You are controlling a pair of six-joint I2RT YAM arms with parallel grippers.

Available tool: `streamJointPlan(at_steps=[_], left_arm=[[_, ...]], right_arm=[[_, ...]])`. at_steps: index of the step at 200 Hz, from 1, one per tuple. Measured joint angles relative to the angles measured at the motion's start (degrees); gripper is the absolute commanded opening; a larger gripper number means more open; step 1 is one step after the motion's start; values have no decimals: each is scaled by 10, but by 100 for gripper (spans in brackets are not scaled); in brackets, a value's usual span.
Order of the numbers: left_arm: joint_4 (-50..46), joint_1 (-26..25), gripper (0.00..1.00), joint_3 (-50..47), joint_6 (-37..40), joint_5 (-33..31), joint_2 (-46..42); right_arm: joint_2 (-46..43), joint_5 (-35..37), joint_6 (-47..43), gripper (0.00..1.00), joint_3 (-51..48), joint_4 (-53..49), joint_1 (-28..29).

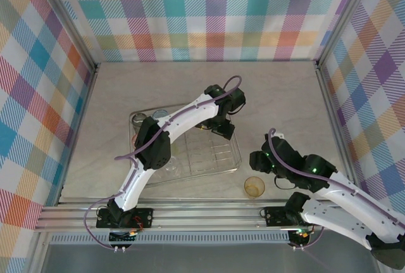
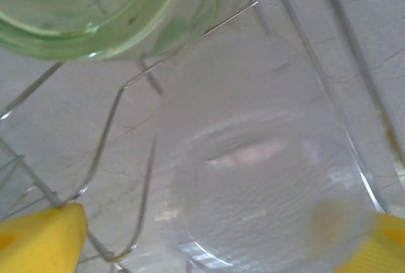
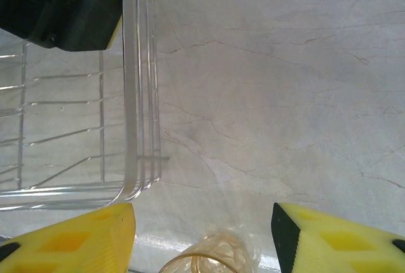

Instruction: Load the cups into the dish rack

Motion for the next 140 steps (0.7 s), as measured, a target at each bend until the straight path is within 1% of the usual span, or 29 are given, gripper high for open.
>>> streamJointPlan(at_steps=[54, 78, 111, 124, 140], left_arm=[[24, 1, 97, -33, 0, -6, -10], [47, 1, 97, -60, 0, -10, -33], [82, 0, 97, -101, -1, -21, -101], [96, 0, 100, -121, -3, -23, -139], [113, -3, 100, -150, -10, -30, -187]], right_arm=[[-2, -9, 5, 59, 1, -34, 0], [6, -17, 15, 56, 9, -63, 0], [22, -42, 48, 47, 14, -106, 0], [33, -55, 67, 44, 15, -129, 0], [49, -68, 95, 43, 15, -155, 5]])
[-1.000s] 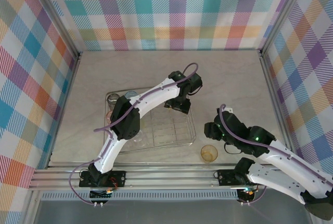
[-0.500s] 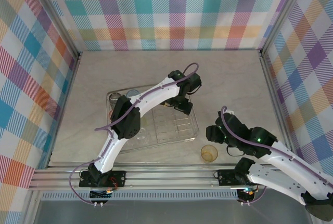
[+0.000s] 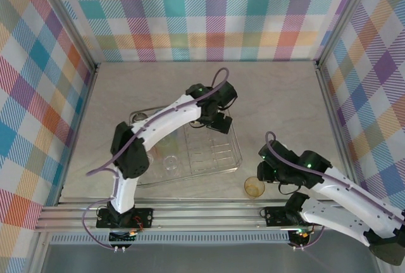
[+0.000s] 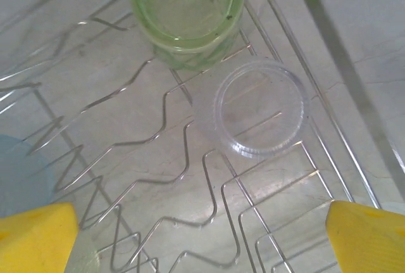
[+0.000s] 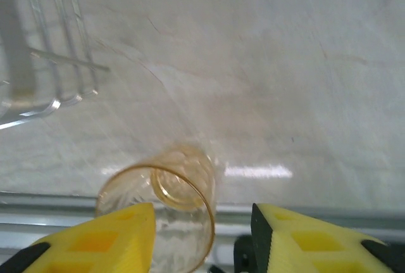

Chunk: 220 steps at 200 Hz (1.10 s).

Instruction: Load the cups into the dish rack

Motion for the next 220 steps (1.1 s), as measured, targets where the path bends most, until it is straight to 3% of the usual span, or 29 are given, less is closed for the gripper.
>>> streamJointPlan(at_steps=[45, 131, 181, 220], left_arm=[[59, -3, 100, -109, -31, -26, -127], [281, -5, 97, -391, -50, -20, -365], [376, -5, 97, -450, -40, -6, -426], [421, -5, 99, -492, -31, 10, -467]], right_arm=[[40, -17, 56, 44, -1, -35, 28], [85, -56, 71, 39, -64, 38, 32], [117, -61, 63, 23, -73, 71, 31], [112, -67, 56, 1, -80, 82, 31]])
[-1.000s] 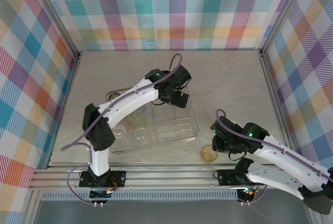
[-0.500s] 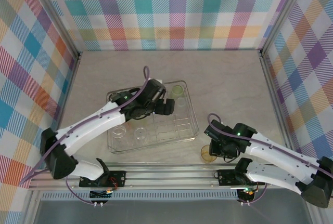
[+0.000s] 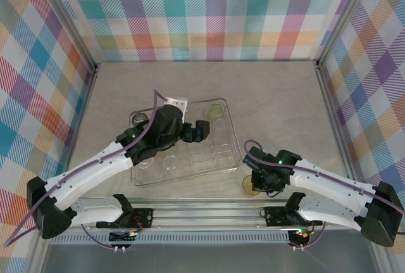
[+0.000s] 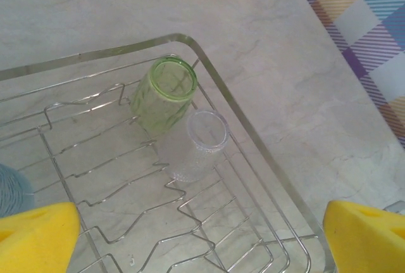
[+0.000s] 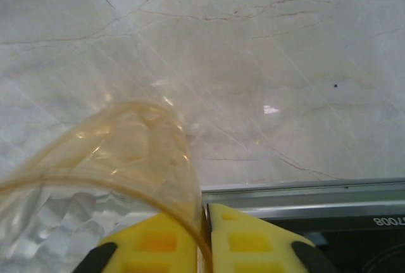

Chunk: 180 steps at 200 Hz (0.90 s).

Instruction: Load the cups into the dish rack

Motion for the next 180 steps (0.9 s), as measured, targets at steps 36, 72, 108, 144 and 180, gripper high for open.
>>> streamJointPlan(at_steps=[36, 72, 108, 144, 180], left_arm=[[26, 0, 100, -18, 4, 2, -30], [52, 0, 100, -24, 4, 9, -52], [77, 0, 100, -26, 8, 37, -70], [126, 0, 100, -46, 20, 88, -109], [183, 0, 100, -68, 44, 166, -135]], right_arm=[[-18, -16, -9, 0, 0, 1, 0], [-80, -133, -80, 0, 11, 69, -7], [-69, -259, -148, 0, 94, 104, -44], [-61, -386, -188, 0, 143, 149, -163], [2, -497, -216, 0, 187, 185, -289]])
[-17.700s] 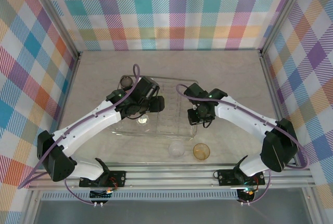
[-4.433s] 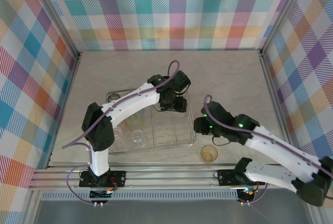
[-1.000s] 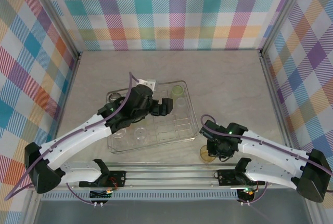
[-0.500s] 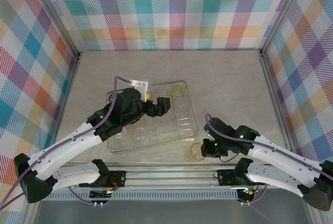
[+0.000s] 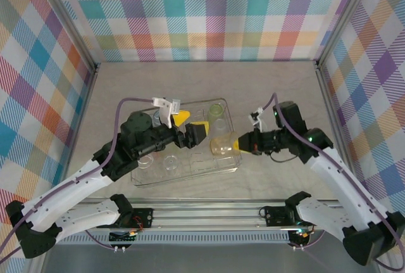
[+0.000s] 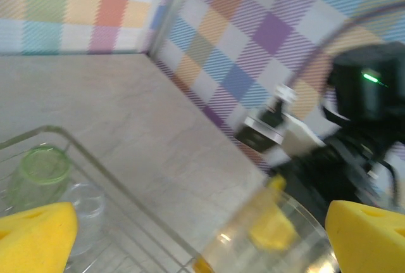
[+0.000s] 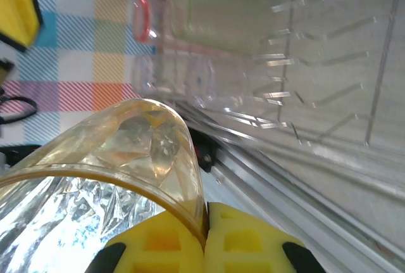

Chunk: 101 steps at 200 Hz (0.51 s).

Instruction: Load the cups into the dish rack

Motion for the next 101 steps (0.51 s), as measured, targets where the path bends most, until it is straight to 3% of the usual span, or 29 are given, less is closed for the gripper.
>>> streamJointPlan(at_steps=[52, 101], left_arm=[[45, 0, 100, -2, 23, 115, 12], [57, 0, 99, -2, 33, 140, 39]], right_arm=[[72, -118, 0, 0, 41, 91, -48], [82, -166, 23, 0, 44, 155, -50]])
